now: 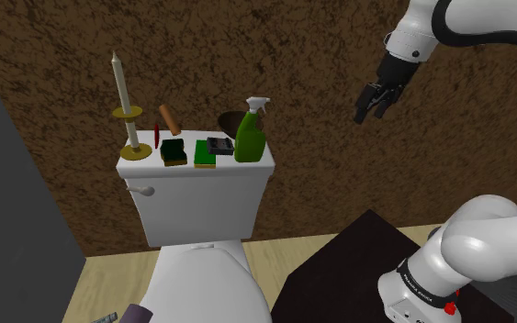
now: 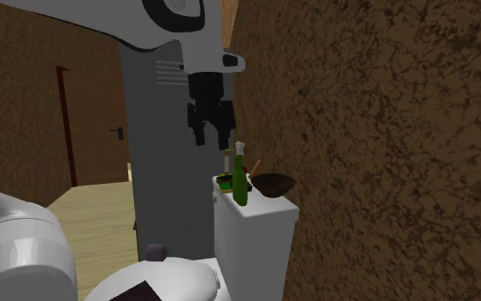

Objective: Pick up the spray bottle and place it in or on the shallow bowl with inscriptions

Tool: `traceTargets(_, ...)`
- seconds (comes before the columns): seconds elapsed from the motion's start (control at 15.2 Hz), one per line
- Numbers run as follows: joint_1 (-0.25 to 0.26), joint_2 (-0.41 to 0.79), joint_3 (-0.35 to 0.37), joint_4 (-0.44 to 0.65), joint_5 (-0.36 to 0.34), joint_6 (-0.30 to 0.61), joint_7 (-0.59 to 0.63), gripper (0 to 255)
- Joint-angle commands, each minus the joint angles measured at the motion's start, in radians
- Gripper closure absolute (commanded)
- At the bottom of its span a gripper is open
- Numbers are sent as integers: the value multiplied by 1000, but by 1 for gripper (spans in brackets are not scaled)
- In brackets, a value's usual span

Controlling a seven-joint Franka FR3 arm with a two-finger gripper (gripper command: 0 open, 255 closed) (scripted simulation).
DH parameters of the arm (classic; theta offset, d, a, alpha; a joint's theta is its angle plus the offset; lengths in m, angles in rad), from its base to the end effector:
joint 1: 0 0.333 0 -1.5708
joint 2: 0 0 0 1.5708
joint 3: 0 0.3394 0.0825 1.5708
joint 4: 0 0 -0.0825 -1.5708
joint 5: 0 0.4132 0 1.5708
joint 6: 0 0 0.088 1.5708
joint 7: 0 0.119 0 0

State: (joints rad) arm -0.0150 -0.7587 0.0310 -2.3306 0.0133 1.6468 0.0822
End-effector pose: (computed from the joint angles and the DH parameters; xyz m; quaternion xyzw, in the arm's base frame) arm 0.3363 0.0098 0.6059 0.9986 -0.0372 0.0375 0.0023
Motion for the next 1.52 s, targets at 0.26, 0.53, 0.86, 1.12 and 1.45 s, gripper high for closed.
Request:
traceTargets(0.26, 58, 74, -79, -45, 10, 182, -201, 0)
traceTargets(0.53, 128, 178, -158, -52, 48, 345, -413, 0)
traceTargets(0.86, 236, 333, -252, -12, 147, 505, -702, 0)
traceTargets(1.12, 331, 466, -321, 55, 269, 583, -956, 0)
traceTargets(1.45, 425, 633, -374, 171, 461, 607, -1287, 0)
